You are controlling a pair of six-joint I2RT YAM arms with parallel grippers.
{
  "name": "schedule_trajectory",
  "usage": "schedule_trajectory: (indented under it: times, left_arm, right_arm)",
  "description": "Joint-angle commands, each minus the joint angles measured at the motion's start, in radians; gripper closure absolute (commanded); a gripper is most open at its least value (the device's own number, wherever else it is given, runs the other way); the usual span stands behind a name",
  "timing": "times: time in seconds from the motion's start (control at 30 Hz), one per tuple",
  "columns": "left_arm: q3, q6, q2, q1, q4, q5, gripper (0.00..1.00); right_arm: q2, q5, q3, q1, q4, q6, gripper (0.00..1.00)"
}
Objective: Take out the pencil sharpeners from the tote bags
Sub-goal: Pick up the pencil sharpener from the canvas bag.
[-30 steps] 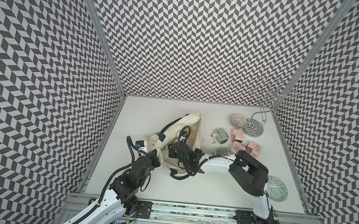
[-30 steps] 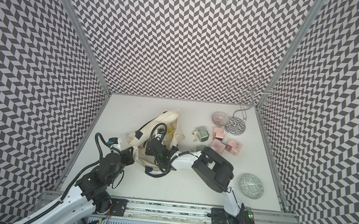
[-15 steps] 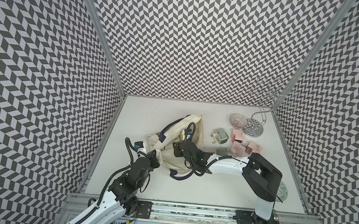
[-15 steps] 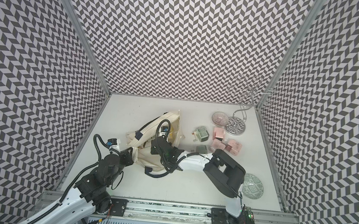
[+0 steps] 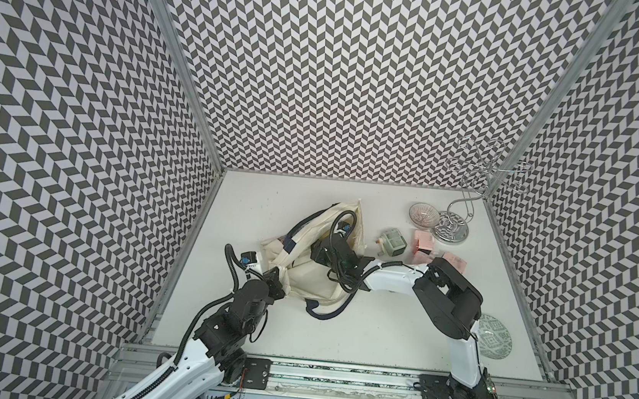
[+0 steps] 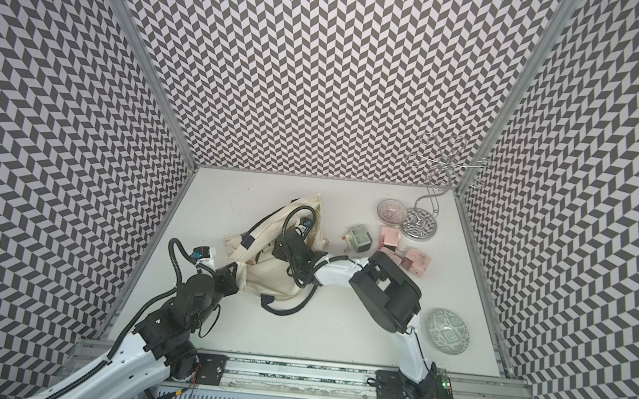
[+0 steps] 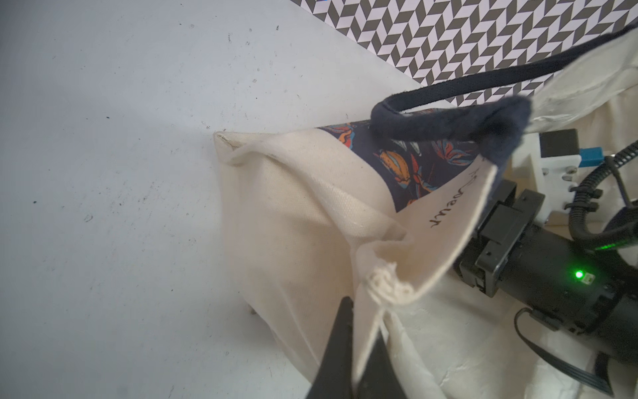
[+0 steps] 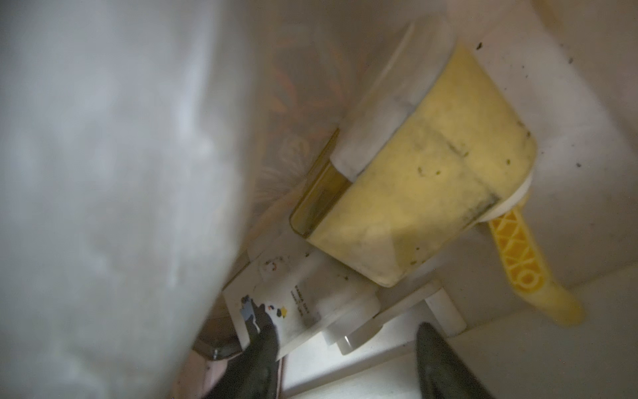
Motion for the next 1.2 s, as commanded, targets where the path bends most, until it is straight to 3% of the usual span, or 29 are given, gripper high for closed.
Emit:
schedule_trajectory:
  times: [0.0,0.17,0.27,0.47,0.63,0.7,0.8,0.97,1.1,1.17]
  left_arm:
    - [0.041,-0.004,0.006,0.005,-0.038,0.004,1.0]
    - [0.052,-0.013,0.003,0.004,-0.047,0.014,1.0]
    - [0.049,-0.023,-0.002,0.007,-0.041,0.036,1.0]
    - [0.046,-0.022,-0.004,0.005,-0.038,0.058,1.0]
    - [0.043,-0.024,-0.017,0.008,-0.049,0.069,1.0]
    - [0.039,-0.025,-0.03,0.005,-0.054,0.074,1.0]
    - [0.035,-0.027,-0.053,0.005,-0.075,0.072,1.0]
    - [0.033,-0.028,-0.084,0.006,-0.098,0.065,1.0]
    - [0.03,-0.029,-0.083,0.006,-0.091,0.065,1.0]
    - [0.032,-0.031,-0.074,0.007,-0.088,0.065,1.0]
  right_arm:
    - [0.022,0.073,0.063,-0.009,-0.064,0.094,0.23]
    - [-0.008,0.221,0.072,-0.021,-0.123,0.176,0.14]
    - [-0.011,0.238,0.077,-0.035,-0.141,0.249,0.09]
    - [0.066,0.07,0.152,-0.055,-0.06,0.282,0.06]
    - [0.122,-0.012,0.165,-0.063,-0.013,0.475,0.04]
    - [0.159,-0.06,0.178,-0.07,-0.002,0.549,0.06]
    - [0.201,-0.117,0.205,-0.077,-0.013,0.627,0.16]
    - [0.205,-0.086,0.223,-0.075,-0.016,0.621,0.36]
    - [0.193,-0.044,0.237,-0.081,-0.031,0.547,0.33]
    - [0.188,-0.057,0.232,-0.085,-0.025,0.519,0.37]
